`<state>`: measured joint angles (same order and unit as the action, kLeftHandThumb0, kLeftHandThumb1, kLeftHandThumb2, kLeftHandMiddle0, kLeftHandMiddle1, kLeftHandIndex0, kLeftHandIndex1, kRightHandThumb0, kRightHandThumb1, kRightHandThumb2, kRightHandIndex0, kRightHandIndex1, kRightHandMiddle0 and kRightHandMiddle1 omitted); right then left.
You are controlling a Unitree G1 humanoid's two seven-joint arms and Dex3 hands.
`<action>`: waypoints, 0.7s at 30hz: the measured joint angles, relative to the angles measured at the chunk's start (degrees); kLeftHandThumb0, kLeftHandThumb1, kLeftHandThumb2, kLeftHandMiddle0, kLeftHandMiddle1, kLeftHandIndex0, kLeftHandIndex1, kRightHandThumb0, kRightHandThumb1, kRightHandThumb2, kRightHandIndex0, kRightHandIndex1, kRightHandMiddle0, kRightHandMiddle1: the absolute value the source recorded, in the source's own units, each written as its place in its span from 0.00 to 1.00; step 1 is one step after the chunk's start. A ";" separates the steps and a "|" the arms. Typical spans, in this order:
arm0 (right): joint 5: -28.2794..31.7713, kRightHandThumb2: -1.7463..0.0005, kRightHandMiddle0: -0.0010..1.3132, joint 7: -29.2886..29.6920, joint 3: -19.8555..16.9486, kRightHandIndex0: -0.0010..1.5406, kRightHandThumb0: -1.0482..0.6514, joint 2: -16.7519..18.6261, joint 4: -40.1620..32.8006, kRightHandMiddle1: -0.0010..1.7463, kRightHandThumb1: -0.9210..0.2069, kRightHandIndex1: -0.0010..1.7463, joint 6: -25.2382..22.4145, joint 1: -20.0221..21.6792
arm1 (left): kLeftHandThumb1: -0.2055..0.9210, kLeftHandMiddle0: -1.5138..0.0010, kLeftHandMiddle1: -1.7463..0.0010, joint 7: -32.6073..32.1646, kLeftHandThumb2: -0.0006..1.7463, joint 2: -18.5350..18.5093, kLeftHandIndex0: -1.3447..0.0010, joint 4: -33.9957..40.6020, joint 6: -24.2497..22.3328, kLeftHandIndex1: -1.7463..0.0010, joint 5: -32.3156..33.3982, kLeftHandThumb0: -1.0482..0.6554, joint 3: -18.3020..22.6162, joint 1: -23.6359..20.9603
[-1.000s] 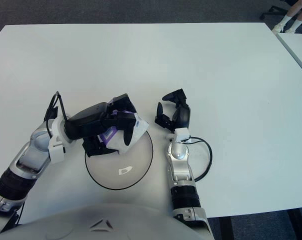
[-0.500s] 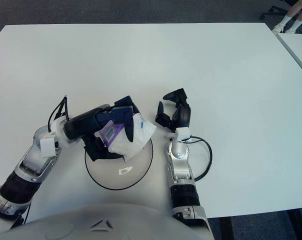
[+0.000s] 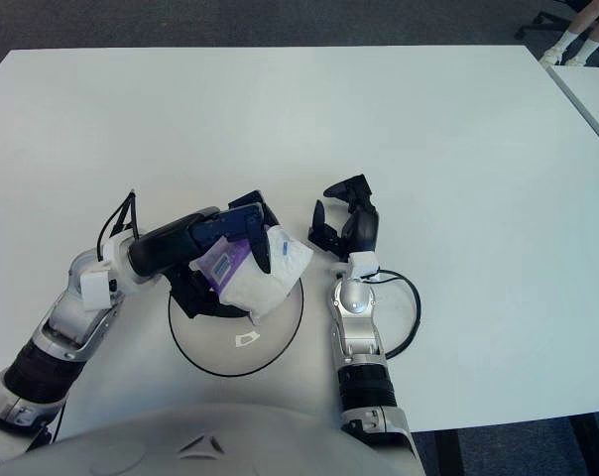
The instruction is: Put the tissue paper into the plate.
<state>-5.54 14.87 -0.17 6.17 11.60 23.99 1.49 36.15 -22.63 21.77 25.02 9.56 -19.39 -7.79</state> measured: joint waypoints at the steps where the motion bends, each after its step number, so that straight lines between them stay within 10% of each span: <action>1: 0.00 0.39 0.34 0.00 0.00 0.44 0.37 -0.01 0.01 1.00 0.35 0.86 0.00 0.01 | 0.86 0.83 0.02 0.05 0.44 0.04 0.89 -0.01 0.00 0.00 0.00 0.61 0.00 0.00; 21: 0.07 0.39 0.34 -0.20 -0.12 0.44 0.37 -0.06 0.06 1.00 0.35 0.86 0.03 0.07 | 0.86 0.83 0.02 0.23 0.44 0.48 0.89 -0.06 0.00 0.00 0.00 0.61 0.11 0.00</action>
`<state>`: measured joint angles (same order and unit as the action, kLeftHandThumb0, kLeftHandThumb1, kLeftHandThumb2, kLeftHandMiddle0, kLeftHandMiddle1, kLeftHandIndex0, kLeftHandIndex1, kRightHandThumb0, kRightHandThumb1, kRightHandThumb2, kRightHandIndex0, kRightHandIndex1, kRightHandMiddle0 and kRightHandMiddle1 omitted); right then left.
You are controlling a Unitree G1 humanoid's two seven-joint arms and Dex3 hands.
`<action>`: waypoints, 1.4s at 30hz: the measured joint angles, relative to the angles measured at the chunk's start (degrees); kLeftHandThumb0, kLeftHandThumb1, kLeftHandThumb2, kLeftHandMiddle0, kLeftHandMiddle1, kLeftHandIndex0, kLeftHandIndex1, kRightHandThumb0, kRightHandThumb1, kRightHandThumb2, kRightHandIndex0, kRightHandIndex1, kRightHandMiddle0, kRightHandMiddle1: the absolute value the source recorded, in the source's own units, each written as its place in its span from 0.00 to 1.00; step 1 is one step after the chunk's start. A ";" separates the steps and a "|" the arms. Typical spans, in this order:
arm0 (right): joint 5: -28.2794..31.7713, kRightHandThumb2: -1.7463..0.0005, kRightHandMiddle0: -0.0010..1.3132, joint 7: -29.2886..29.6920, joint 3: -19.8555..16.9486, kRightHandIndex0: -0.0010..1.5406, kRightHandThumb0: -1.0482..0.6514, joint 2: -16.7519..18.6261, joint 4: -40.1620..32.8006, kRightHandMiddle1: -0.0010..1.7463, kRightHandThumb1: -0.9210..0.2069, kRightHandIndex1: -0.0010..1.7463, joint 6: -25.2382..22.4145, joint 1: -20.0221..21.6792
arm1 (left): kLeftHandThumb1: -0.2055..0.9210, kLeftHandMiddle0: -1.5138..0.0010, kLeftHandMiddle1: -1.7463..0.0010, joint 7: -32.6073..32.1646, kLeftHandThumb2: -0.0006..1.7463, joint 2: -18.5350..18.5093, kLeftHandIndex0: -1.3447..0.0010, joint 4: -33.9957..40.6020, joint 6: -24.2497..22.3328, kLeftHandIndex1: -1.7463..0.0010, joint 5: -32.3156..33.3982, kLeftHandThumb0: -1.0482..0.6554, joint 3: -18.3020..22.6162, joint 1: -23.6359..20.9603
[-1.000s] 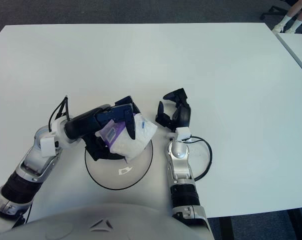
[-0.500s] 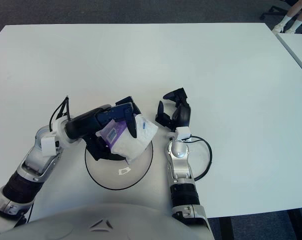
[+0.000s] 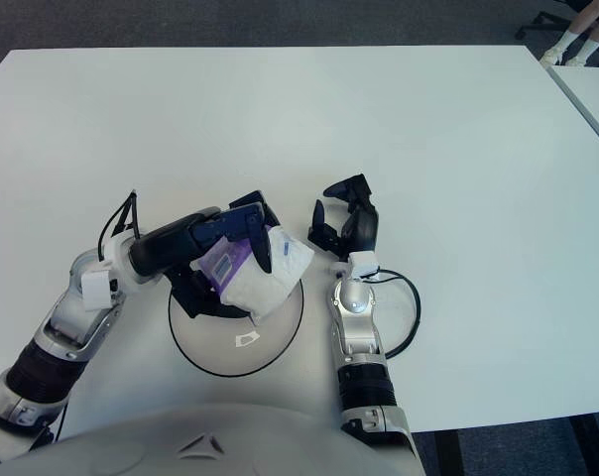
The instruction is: Put the tissue paper into the plate.
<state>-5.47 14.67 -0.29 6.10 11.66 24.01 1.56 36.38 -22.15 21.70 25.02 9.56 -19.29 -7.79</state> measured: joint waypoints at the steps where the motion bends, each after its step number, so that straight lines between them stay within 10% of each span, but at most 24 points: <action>1: 0.00 0.39 0.34 -0.01 0.00 0.44 0.37 0.00 0.00 1.00 0.35 0.86 0.00 0.00 | 0.86 0.83 0.02 0.00 0.44 0.03 0.89 0.00 0.00 0.00 0.00 0.61 0.00 0.00; 3: 0.00 0.39 0.34 -0.02 0.00 0.44 0.37 0.00 0.00 1.00 0.35 0.86 0.01 0.00 | 0.86 0.83 0.02 0.02 0.44 0.08 0.89 0.00 0.00 0.00 0.00 0.61 0.00 0.00; 4: -0.03 0.38 0.35 0.00 0.01 0.45 0.37 -0.01 0.00 1.00 0.36 0.87 0.05 0.00 | 0.91 0.89 0.37 0.27 0.48 -0.14 0.93 -0.02 0.27 0.34 0.27 0.43 0.23 0.22; 6: -0.04 0.37 0.36 0.14 0.42 0.46 0.37 0.00 0.01 1.00 0.39 0.87 0.56 0.18 | 0.96 0.95 0.74 2.81 0.52 -1.57 0.97 -0.46 3.81 0.73 2.35 0.21 1.52 1.43; 11: -0.21 0.35 0.38 0.92 0.39 0.48 0.36 -0.18 -0.04 1.00 0.41 0.87 1.14 -0.07 | 0.99 0.99 0.96 8.22 0.51 -5.89 1.00 -2.96 11.07 0.95 3.75 0.04 3.06 1.68; 24: -0.64 0.35 0.38 1.17 1.16 0.49 0.36 -0.68 0.89 1.00 0.40 0.90 0.12 0.93 | 1.00 1.00 1.00 10.29 0.48 -3.75 1.00 -6.66 16.60 1.00 1.66 0.00 4.05 -4.55; 33: -3.05 0.37 0.36 3.28 1.79 0.47 0.37 -0.48 -1.36 1.00 0.38 0.87 -1.86 -0.65 | 1.00 1.00 1.00 14.42 0.41 -16.00 1.00 -1.87 11.99 1.00 -7.73 0.00 8.05 -5.19; 42: -4.58 0.38 0.35 3.04 2.64 0.45 0.37 -0.28 -3.68 1.00 0.36 0.82 -2.36 -2.70 | 1.00 1.00 1.00 15.78 0.40 -19.82 1.00 2.18 6.23 1.00 -10.05 0.00 8.06 -8.53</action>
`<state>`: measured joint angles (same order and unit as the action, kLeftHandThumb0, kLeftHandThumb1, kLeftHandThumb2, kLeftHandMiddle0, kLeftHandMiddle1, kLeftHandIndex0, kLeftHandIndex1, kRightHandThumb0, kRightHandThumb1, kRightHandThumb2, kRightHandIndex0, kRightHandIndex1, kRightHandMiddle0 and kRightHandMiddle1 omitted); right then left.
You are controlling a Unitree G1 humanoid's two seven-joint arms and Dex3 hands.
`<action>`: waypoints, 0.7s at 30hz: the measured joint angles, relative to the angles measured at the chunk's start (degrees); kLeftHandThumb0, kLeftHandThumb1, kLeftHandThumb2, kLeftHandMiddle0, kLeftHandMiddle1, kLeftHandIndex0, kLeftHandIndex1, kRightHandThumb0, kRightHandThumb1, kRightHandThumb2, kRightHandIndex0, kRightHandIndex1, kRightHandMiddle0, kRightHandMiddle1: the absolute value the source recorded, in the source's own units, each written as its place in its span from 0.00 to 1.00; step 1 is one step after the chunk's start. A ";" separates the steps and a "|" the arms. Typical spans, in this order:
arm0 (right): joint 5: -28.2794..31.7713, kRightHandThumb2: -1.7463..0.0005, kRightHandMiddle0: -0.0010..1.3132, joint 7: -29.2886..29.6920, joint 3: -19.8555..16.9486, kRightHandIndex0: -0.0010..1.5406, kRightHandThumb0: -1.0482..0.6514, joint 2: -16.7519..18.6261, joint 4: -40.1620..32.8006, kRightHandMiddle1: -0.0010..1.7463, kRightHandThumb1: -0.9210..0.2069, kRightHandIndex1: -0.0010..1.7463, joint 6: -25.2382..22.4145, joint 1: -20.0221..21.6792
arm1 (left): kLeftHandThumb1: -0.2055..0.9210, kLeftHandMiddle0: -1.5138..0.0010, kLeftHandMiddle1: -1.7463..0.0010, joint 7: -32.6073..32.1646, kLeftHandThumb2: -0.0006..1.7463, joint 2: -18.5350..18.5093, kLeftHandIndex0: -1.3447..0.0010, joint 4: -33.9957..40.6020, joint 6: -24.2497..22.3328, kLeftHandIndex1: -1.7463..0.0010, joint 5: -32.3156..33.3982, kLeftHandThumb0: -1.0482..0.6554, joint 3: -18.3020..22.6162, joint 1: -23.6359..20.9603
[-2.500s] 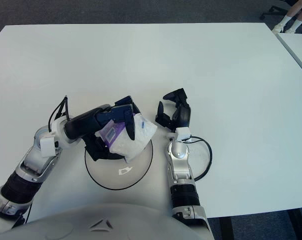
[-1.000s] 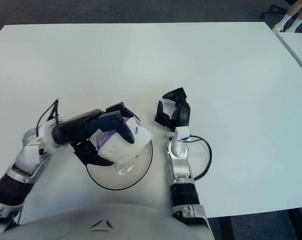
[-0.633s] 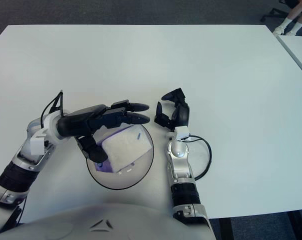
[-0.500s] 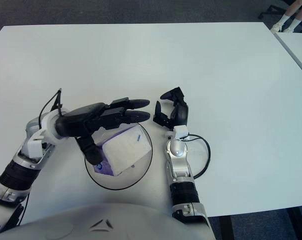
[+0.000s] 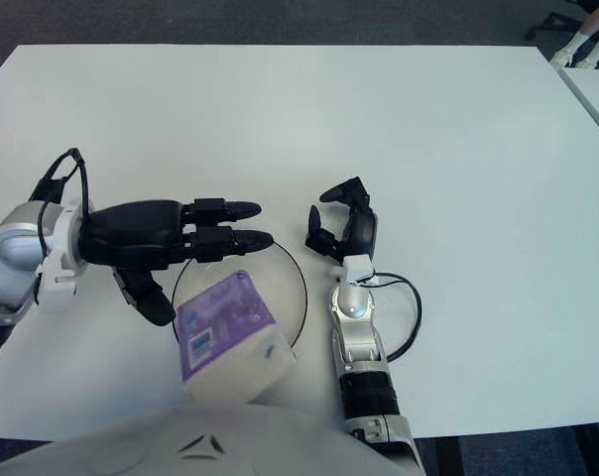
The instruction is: Put the tissue paper into the plate.
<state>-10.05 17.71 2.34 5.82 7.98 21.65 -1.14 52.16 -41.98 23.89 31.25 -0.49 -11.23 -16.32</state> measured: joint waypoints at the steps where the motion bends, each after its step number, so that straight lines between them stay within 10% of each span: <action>1: 0.02 0.38 0.35 -0.20 0.02 0.45 0.37 -0.01 -0.04 1.00 0.37 0.82 -0.01 -0.02 | 1.00 1.00 1.00 0.00 0.40 -0.14 1.00 0.33 -0.35 1.00 -0.04 0.00 0.00 -0.35; 21: 0.20 0.37 0.36 -1.39 -0.24 0.45 0.36 0.05 -1.34 1.00 0.38 0.85 -1.86 -0.58 | 1.00 1.00 1.00 -6.94 0.43 2.20 1.00 2.76 -5.38 1.00 -6.04 0.00 2.47 2.50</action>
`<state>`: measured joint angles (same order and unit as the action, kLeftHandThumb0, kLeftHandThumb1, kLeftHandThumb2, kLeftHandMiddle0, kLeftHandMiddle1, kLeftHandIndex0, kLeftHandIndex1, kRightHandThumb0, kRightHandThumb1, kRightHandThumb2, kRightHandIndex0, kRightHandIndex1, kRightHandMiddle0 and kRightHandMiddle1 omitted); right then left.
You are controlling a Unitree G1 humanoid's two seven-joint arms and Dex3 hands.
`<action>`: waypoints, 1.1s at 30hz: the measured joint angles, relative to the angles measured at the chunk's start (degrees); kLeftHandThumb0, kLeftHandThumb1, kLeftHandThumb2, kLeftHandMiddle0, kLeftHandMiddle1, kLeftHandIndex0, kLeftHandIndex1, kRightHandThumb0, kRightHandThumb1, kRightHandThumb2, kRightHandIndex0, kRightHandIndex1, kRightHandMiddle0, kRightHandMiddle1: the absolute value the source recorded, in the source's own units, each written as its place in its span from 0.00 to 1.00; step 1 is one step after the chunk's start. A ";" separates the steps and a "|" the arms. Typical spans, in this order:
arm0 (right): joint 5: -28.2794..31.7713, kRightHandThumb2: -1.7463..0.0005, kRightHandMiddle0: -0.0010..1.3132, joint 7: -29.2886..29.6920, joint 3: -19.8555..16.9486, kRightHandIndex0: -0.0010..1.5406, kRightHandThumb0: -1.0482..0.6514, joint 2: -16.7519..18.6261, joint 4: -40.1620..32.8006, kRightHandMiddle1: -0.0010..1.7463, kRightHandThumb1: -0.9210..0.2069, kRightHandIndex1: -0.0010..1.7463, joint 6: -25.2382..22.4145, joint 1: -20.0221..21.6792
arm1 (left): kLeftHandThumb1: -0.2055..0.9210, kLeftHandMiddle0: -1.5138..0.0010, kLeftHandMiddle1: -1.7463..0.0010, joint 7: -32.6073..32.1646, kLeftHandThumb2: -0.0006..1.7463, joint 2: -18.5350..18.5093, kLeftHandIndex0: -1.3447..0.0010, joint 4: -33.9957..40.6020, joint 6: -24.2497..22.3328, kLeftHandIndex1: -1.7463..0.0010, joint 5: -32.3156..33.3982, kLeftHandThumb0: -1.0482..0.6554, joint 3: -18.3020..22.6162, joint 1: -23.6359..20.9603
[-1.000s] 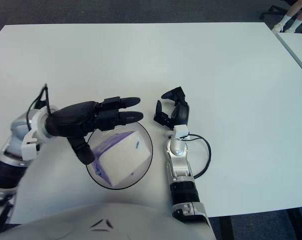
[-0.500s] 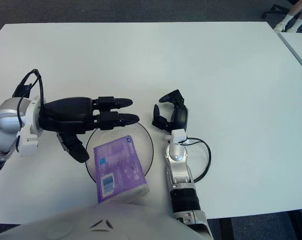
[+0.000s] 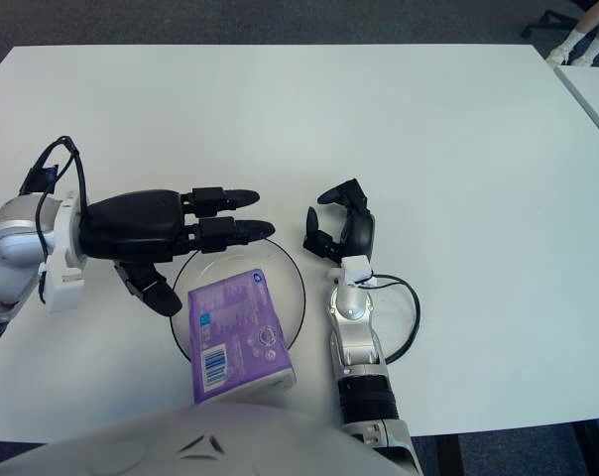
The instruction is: Put the tissue paper into the plate.
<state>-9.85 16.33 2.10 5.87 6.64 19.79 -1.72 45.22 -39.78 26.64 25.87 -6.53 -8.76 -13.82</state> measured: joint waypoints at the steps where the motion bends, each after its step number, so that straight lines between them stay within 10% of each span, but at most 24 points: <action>1: 0.12 0.37 0.36 -0.22 -0.07 0.45 0.37 -0.05 0.47 1.00 0.38 0.85 0.59 0.25 | 1.00 1.00 1.00 -1.75 0.44 1.03 1.00 -0.27 -0.23 1.00 -0.51 0.00 0.67 0.55; 7: 1.14 0.39 0.35 -1.75 -0.66 0.43 0.37 -0.51 2.45 1.00 0.36 0.85 2.14 1.29 | 1.00 0.98 0.99 -11.68 0.51 8.58 1.00 -3.18 -0.70 1.00 -0.66 0.04 3.67 3.55; 10: 2.16 0.39 0.34 -2.54 -0.79 0.42 0.37 -0.57 3.07 1.00 0.35 0.85 2.62 1.67 | 1.00 0.99 0.69 -16.31 0.51 12.54 1.00 -6.76 -1.56 0.74 0.07 0.09 4.80 5.35; 12: 2.66 0.39 0.34 -2.92 -0.87 0.42 0.37 -0.56 3.33 1.00 0.35 0.86 2.86 1.84 | 1.00 0.90 0.41 -20.08 0.51 15.41 1.00 -8.57 -3.16 0.39 -0.84 0.15 5.95 6.88; 17: 3.85 0.40 0.34 -3.51 -1.49 0.42 0.37 -0.69 3.62 1.00 0.34 0.86 3.55 2.13 | 0.90 0.75 0.12 -31.63 0.50 22.95 0.88 -8.56 -3.64 0.09 -7.17 0.30 8.03 9.69; 33: 4.13 0.41 0.33 -3.71 -1.70 0.42 0.37 -0.69 4.03 1.00 0.33 0.86 3.62 2.41 | 0.66 0.37 0.00 -52.87 0.60 38.36 0.67 -14.66 -1.39 0.00 -5.06 0.37 13.81 12.64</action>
<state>-5.71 12.62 0.40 5.17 10.68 23.42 0.70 -7.66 -1.42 11.98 24.48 -11.59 5.05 -1.17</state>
